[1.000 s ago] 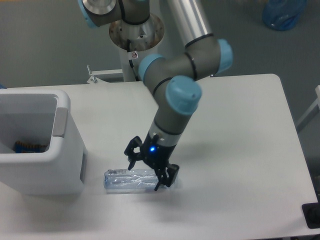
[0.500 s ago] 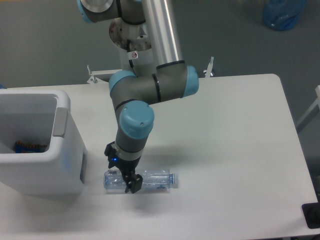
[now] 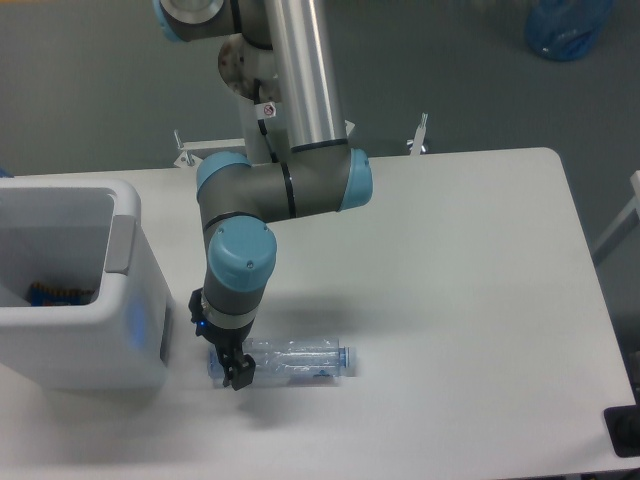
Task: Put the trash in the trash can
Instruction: 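Lower onto the bottle's cap end and close the gripper on it, then lift the bottle and carry it over the trash bin opening, then open the gripper to drop the bottle into the bin and withdraw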
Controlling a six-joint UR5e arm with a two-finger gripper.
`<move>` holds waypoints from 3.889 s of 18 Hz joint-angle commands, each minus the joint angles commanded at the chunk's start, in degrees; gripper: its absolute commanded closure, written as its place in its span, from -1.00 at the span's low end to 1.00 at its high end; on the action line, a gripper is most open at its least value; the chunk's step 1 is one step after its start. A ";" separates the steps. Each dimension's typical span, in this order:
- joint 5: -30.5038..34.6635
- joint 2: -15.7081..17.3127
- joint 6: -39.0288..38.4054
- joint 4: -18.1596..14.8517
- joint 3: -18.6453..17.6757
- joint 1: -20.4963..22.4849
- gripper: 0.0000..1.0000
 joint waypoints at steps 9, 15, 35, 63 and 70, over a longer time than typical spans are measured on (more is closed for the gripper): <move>2.81 -1.06 -0.70 0.26 1.14 0.00 -0.25; 2.81 -1.23 -1.41 1.49 2.55 0.00 0.12; -21.94 7.46 -28.20 1.85 20.48 9.58 0.11; -65.84 17.05 -37.37 2.46 13.11 3.78 -0.39; -65.13 18.01 -35.68 2.64 9.76 3.78 -1.00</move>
